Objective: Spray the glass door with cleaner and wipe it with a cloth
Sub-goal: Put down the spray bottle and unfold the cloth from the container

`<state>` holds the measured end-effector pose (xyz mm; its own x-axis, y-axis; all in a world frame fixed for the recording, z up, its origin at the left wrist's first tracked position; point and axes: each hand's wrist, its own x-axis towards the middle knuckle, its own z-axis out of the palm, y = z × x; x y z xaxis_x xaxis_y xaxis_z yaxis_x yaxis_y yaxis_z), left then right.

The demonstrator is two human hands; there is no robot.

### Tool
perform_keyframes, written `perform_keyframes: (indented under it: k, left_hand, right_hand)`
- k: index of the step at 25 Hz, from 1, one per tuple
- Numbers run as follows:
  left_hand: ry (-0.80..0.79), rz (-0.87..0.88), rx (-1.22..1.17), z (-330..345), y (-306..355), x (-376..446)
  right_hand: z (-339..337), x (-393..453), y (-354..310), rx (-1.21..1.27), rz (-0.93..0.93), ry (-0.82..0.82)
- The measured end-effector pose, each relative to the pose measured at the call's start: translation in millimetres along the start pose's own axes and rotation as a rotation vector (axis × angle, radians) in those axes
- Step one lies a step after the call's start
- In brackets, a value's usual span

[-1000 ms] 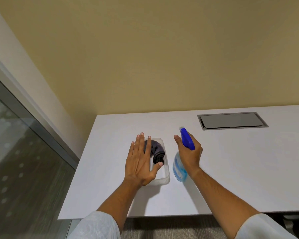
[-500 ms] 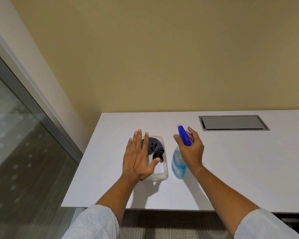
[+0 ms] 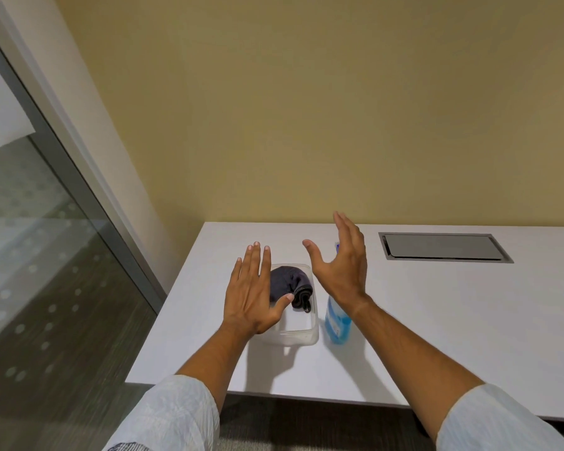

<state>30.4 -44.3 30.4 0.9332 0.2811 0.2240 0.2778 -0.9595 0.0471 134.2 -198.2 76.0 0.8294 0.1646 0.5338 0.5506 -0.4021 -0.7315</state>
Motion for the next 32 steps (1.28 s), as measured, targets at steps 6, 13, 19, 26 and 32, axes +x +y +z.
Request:
perform_keyframes:
  k: [6, 13, 19, 26, 32]
  left_hand:
    - [-0.008, -0.003, 0.003, 4, -22, 3]
    - [-0.103, 0.012, -0.076, 37, -53, 24]
    - [-0.2, 0.063, -0.112, 71, -77, 53]
    - [-0.293, 0.056, -0.272, 106, -77, 97]
    - [-0.399, 0.08, -0.354, 124, -74, 124]
  right_hand:
    - [33, -9, -18, -0.056, -0.069, -0.152]
    - [83, -18, 4, -0.154, 0.096, -0.372]
    - [110, -13, 44, -0.31, 0.283, -0.508]
    - [126, 11, 82, -0.497, 0.439, -0.601]
    - [140, 22, 98, -0.581, 0.52, -0.674]
